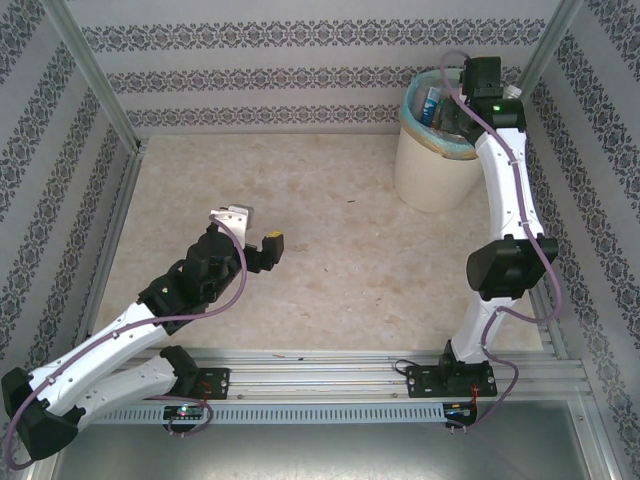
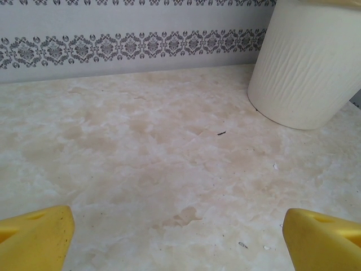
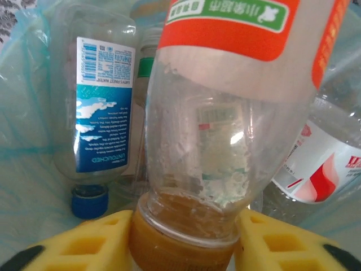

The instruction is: Put the plastic bottles in the bin

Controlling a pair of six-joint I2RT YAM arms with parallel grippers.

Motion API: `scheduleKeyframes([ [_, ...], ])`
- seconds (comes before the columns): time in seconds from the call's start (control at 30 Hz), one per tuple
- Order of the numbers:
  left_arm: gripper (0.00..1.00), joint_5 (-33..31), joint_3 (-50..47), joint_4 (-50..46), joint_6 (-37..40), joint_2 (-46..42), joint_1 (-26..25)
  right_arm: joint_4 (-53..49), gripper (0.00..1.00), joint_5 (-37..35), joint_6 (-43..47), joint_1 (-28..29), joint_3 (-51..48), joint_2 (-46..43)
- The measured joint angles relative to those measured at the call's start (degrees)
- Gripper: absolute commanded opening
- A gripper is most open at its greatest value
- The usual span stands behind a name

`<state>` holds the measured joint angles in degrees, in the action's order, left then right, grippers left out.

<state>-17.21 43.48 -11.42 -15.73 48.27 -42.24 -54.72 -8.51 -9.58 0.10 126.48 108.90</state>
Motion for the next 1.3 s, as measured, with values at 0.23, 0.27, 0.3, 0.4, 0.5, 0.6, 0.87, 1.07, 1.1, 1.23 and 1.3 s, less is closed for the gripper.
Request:
scheduleKeyframes([
  [0.23, 0.96, -0.17, 0.00, 0.00, 0.00, -0.04, 0.00, -0.46, 0.62, 0.90, 0.50, 0.00, 3.30, 0.00],
  [0.27, 0.96, -0.20, 0.00, 0.02, 0.00, -0.02, 0.00, -0.63, 0.62, 1.29, 0.37, 0.00, 3.69, 0.00],
  [0.3, 0.96, -0.22, 0.00, 0.02, 0.00, 0.02, 0.00, -0.79, 0.61, 1.70, 0.20, 0.00, 4.11, 0.00],
  [0.4, 0.96, -0.22, -0.02, 0.04, -0.02, 0.28, 0.00, -0.72, 0.60, 2.45, -0.48, 0.04, 5.14, 0.00],
  [0.5, 0.96, -0.22, 0.00, 0.02, 0.00, 0.68, 0.00, -0.63, 0.60, 1.95, -0.52, 0.02, 5.86, -0.04],
  [0.6, 0.96, -0.24, 0.00, 0.02, 0.00, 0.83, 0.00, -0.57, 0.60, 0.24, -0.70, -0.02, 6.73, -0.04],
  [0.87, 0.96, -0.87, 0.00, 0.02, 0.00, 0.90, 0.00, 0.15, 0.58, -3.74, -1.66, -3.02, 6.88, 0.22],
  [1.07, 0.94, -0.87, 0.04, -0.09, -0.17, 2.03, 0.00, 8.22, 0.54, -7.13, -3.80, -5.44, -2.34, -3.52],
  [1.1, 0.94, -0.87, 0.04, -0.17, -0.33, 2.19, 0.00, 10.19, 0.54, -7.43, -4.09, -5.97, -5.35, -4.98],
  [1.23, 0.94, -0.87, 0.04, -0.17, -1.33, 2.32, 0.00, 15.74, 0.54, -8.70, -4.70, -7.87, -13.03, -8.90],
  [1.3, 0.95, -0.87, 0.00, -0.13, -1.51, 2.38, 0.00, 17.33, 0.53, -8.59, -5.55, -8.94, -14.12, -9.35],
])
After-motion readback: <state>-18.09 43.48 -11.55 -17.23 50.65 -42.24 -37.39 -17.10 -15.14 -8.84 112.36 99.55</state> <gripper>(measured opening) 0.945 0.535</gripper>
